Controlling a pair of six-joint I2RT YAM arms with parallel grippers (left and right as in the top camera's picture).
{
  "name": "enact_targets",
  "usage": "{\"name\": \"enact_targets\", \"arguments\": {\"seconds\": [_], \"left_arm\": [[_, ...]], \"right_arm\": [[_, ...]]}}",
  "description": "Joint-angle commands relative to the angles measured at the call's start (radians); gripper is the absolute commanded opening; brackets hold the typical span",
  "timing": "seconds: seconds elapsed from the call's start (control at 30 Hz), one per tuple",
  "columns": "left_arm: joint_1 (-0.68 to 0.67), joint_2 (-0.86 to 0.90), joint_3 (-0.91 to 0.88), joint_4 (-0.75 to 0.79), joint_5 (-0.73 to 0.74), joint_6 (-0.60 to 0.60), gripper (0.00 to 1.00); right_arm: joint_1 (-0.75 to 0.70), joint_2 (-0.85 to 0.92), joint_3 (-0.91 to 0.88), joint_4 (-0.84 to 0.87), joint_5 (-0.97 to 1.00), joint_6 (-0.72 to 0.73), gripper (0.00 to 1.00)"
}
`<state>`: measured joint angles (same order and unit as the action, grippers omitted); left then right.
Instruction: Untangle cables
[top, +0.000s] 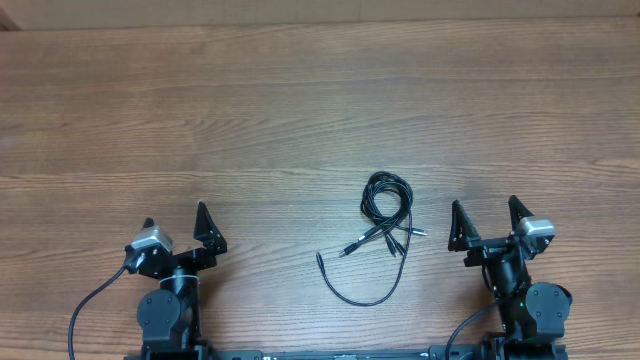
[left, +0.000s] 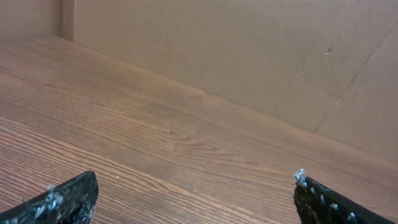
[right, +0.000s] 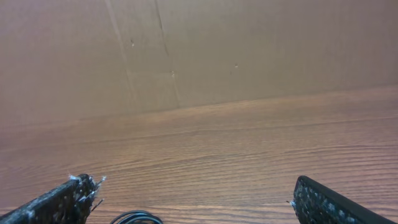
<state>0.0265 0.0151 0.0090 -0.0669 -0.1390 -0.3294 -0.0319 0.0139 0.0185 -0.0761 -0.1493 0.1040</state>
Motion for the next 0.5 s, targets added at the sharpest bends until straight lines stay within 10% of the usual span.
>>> {"name": "enact_targets", "arguments": {"seconds": [0.0, 0.47], "left_arm": [[0.006, -0.011, -0.003, 0.000, 0.009, 0.026, 0.99], [0.006, -0.011, -0.003, 0.001, 0.008, 0.027, 0.99]], "right_arm": [[0.004, -0.011, -0.010, 0.003, 0.011, -0.003, 1.00], [0.004, -0.011, -0.010, 0.003, 0.011, -0.003, 1.00]]}}
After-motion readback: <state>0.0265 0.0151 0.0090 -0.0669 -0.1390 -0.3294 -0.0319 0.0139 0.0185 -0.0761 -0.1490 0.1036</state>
